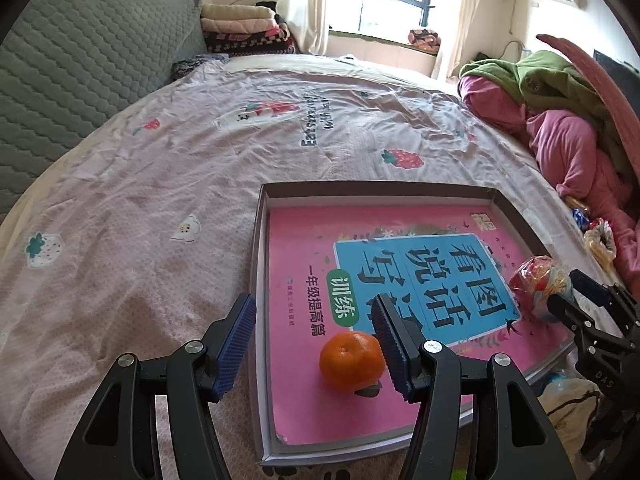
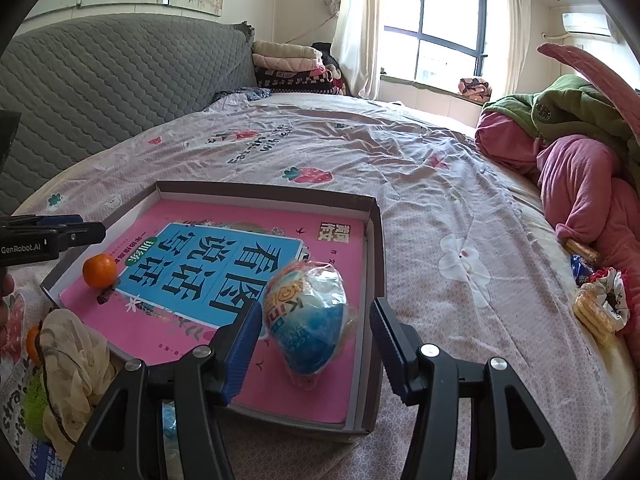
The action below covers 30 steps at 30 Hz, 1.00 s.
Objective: Organize objects
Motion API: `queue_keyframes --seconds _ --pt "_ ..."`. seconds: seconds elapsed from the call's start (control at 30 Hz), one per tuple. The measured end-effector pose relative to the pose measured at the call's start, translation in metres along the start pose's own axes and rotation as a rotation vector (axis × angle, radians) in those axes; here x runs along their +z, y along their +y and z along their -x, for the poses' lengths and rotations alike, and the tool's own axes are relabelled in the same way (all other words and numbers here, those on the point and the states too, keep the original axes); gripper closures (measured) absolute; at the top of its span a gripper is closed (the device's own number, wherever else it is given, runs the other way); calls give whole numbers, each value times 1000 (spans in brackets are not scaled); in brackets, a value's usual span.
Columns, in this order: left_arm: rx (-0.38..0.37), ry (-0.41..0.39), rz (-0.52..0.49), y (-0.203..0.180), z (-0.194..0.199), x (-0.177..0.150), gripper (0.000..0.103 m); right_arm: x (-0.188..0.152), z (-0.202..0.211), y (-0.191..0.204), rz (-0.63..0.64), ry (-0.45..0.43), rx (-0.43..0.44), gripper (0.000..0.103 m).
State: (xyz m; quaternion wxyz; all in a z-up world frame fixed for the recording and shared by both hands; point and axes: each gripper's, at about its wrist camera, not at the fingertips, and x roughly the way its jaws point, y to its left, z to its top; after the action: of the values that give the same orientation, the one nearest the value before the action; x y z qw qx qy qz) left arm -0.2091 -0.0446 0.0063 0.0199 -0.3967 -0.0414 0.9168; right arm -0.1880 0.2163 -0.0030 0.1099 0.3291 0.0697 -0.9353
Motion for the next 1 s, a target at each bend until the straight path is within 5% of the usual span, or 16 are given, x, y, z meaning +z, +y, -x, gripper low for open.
queue_keyframes --seconds 1.0 --pt "15 -95 -51 -26 64 -15 41 10 34 4 -11 -92 55 39"
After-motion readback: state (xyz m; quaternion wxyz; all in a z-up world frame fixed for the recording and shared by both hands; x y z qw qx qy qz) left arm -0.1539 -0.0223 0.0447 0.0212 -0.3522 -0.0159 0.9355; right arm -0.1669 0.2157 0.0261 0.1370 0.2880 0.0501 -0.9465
